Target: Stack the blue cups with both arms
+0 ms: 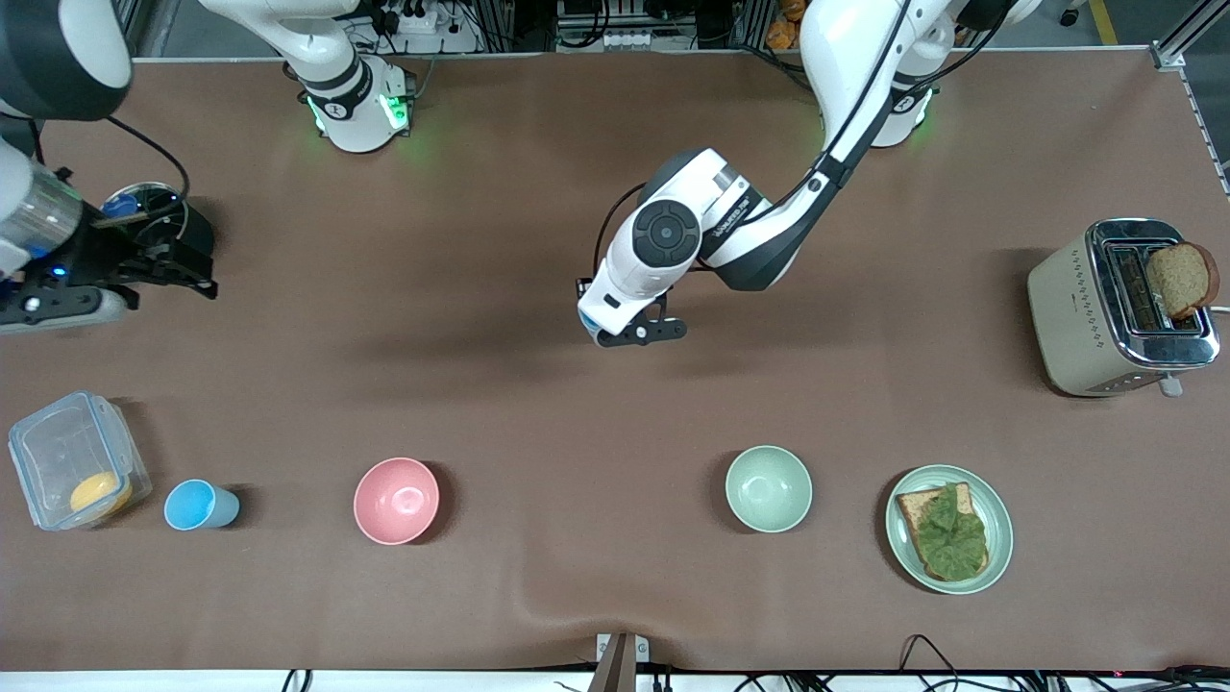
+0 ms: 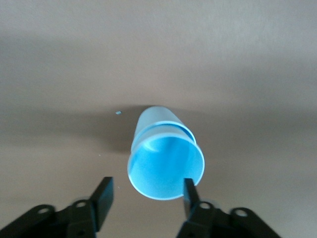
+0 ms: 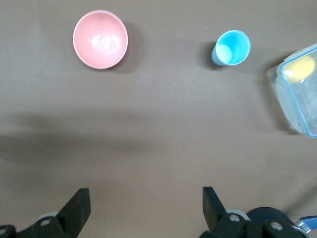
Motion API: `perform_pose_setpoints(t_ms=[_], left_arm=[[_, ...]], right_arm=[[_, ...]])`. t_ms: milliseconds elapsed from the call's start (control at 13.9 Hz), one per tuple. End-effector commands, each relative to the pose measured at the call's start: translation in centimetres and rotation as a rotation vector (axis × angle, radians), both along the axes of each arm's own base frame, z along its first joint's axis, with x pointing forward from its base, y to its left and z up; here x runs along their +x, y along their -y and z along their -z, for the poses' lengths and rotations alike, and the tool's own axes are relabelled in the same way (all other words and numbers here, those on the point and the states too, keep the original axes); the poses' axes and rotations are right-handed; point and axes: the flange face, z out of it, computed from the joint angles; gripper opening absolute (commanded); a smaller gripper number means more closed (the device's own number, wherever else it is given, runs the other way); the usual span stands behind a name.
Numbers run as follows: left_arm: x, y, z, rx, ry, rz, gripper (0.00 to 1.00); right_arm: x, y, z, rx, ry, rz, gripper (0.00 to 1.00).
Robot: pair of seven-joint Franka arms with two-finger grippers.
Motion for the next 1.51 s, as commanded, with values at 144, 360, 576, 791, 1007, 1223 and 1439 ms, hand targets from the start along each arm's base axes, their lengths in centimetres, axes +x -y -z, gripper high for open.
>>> perform_pose_setpoints(t_ms=[144, 360, 576, 791, 1007, 1223, 1439], left_arm=[[7.8, -12.4, -9.9, 0.051, 0.126, -0.169, 1.0], [10.3, -20.7, -14.4, 0.159, 0.19, -0.183, 1.0], [11.3, -27.2, -17.1, 0.174, 0.188, -0.085, 1.0], [10.5, -34.1, -21.0, 0.2, 0.17, -0.002, 1.0], [8.4, -37.3, -23.8, 0.215, 0.153, 0.081, 1.0], [4.5, -39.9, -27.0, 0.221, 0.181, 0.117, 1.0], [3.8, -42.3, -28.6, 0.222, 0.182, 0.19, 1.0]], right_arm=[[-0.9, 0.0, -0.8, -0.002, -0.048, 0.016, 1.0], [-1.0, -1.0, -0.8, -0.008, -0.052, 0.1, 1.0], [-0.8, -1.0, -0.6, -0.004, -0.055, 0.1, 1.0], [-0.8, -0.9, -0.6, -0.004, -0.055, 0.102, 1.0], [-0.8, -0.8, -0.5, -0.004, -0.057, 0.1, 1.0], [-0.8, -0.8, -0.5, -0.006, -0.055, 0.099, 1.0], [-0.7, -1.0, -0.7, -0.005, -0.051, 0.094, 1.0]])
